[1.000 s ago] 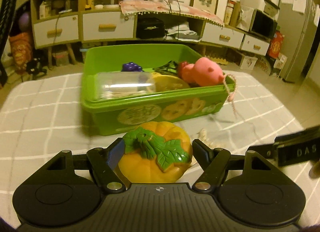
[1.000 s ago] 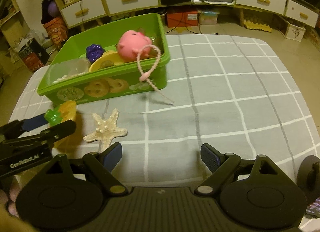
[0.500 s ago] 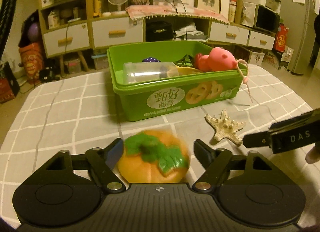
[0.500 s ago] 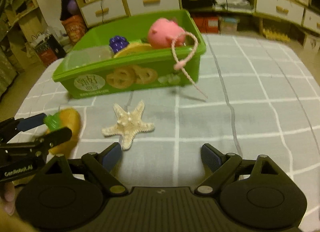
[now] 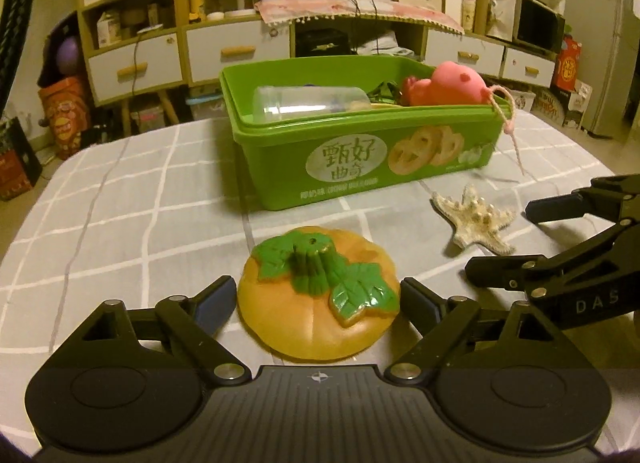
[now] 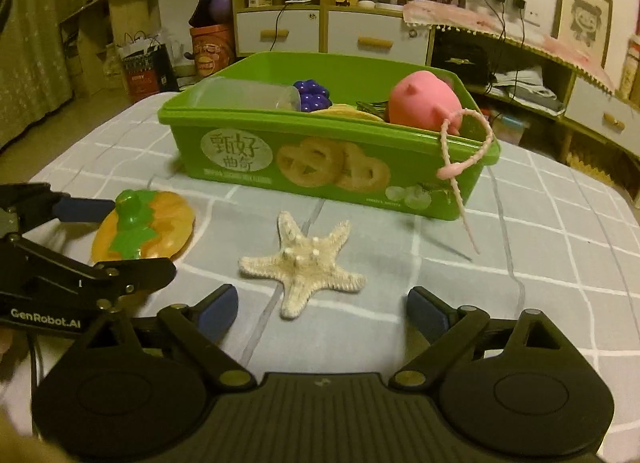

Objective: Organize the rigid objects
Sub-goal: 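Grasp orange pumpkin toy with left tool while right tool moves to starfish, then grasp white starfish with right tool while left tool holds pumpkin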

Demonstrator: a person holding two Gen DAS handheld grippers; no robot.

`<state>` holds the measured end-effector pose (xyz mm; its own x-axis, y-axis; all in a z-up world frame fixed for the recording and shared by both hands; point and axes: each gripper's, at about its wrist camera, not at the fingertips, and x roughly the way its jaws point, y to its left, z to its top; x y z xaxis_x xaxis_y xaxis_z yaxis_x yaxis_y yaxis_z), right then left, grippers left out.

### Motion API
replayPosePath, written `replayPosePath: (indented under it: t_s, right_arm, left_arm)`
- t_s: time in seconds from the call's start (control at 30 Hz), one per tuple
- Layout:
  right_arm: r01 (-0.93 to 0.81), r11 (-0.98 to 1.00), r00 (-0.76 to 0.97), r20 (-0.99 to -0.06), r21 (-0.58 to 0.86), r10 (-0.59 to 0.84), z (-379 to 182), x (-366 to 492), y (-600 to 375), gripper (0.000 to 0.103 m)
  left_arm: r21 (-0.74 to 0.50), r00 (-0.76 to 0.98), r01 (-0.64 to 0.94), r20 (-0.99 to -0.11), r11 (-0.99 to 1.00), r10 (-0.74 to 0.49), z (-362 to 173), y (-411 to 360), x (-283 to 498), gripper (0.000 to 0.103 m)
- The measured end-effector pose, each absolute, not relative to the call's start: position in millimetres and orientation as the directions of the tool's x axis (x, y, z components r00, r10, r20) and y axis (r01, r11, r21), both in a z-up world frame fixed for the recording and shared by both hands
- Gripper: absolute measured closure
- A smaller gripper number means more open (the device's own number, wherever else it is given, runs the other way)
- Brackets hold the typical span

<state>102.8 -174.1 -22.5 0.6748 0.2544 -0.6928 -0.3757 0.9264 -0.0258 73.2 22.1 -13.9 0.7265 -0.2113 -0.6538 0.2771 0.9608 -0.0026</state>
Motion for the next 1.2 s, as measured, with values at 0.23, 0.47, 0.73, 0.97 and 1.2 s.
replayPosePath:
  t_s: [0.23, 0.47, 0.73, 0.97, 1.2]
  right_arm:
    - [-0.378, 0.925, 0.696, -0.669, -0.033, 0.261, -25.7, 109.6, -170.6, 0.041]
    - [-0.436, 0.898, 0.696, -0.654, -0.059, 0.295, -21.0, 104.7, -155.9, 0.082]
    - [-0.417, 0.909, 0.678, -0.671, -0.016, 0.299, -15.8, 108.6, -161.1, 0.086]
    - [-0.406, 0.914, 0.676, -0.671, 0.005, 0.304, -8.2, 106.4, -168.5, 0.087]
    - [-0.407, 0.912, 0.691, -0.636, 0.051, 0.344, 9.6, 104.1, -170.3, 0.087]
  left_arm:
    - [-0.006, 0.734, 0.271, -0.646, 0.963, -0.21, -13.6, 22.7, 75.9, 0.016]
    - [-0.008, 0.736, 0.27, -0.644, 0.963, -0.211, -13.1, 22.7, 76.4, 0.016]
    - [-0.024, 0.731, 0.266, -0.647, 0.964, -0.218, -10.2, 24.7, 76.4, 0.016]
    - [-0.053, 0.734, 0.26, -0.638, 0.964, -0.232, -2.2, 27.7, 75.3, 0.016]
    - [-0.089, 0.742, 0.25, -0.622, 0.964, -0.25, 11.4, 30.7, 72.8, 0.016]
